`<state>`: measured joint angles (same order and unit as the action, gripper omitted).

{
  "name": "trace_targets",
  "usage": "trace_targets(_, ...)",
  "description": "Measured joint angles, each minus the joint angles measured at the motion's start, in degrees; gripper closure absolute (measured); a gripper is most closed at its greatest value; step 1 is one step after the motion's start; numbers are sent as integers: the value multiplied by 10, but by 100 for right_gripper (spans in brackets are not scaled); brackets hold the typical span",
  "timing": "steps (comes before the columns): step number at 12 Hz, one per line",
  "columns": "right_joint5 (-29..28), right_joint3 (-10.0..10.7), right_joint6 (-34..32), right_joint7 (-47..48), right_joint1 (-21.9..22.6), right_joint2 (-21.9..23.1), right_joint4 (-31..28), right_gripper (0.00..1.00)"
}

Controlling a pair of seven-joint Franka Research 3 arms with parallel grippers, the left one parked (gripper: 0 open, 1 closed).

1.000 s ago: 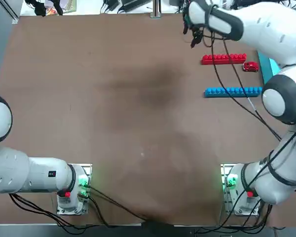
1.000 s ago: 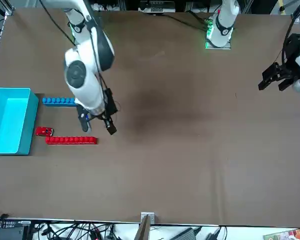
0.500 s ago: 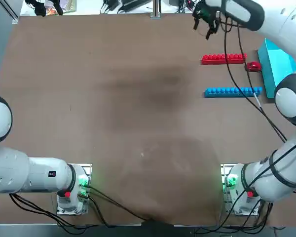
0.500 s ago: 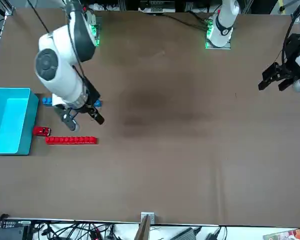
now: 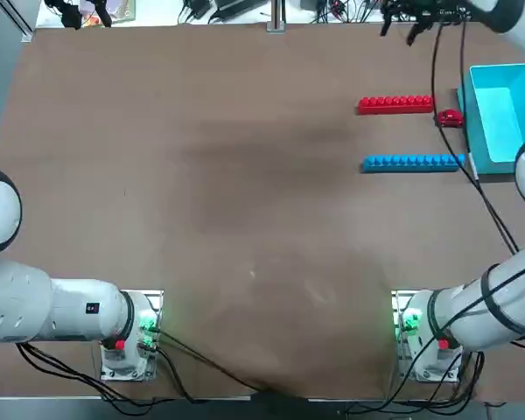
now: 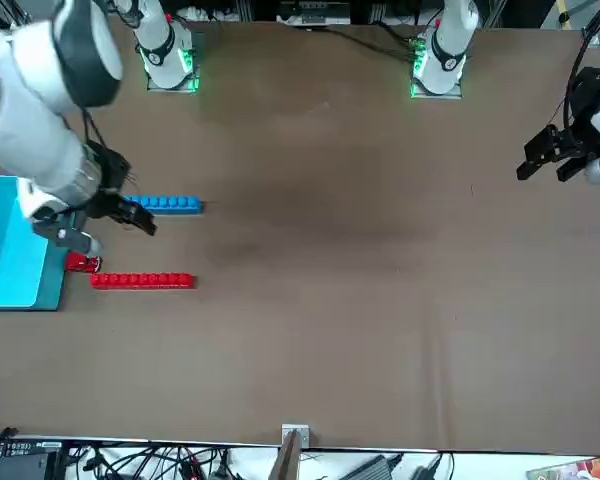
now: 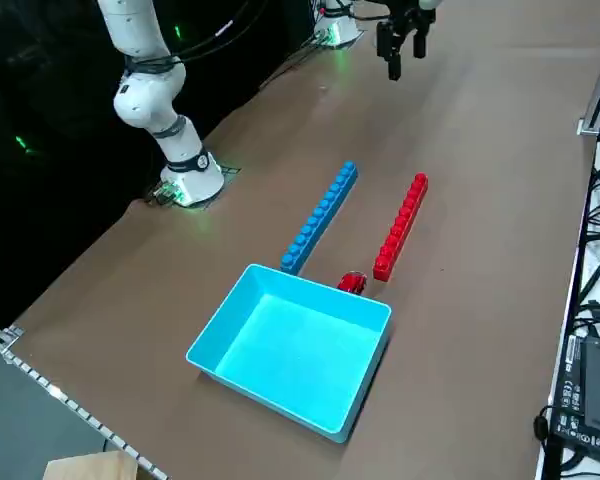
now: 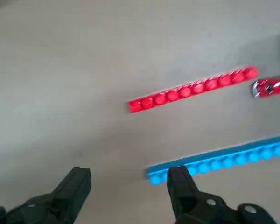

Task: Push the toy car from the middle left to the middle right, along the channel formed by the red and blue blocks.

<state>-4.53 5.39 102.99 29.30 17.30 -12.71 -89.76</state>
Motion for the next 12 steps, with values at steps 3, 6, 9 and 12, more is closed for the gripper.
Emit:
trace_targets(3,5,1,-39,-174,-57,41,0,0)
trace_targets(6,6,1,-60,-243,-87,64,0,0)
trace_targets(9,6,1,-63,-263,-96,77,-1,0)
trace_targets(12,12,-1,-74,-267,-107,96,-2,0)
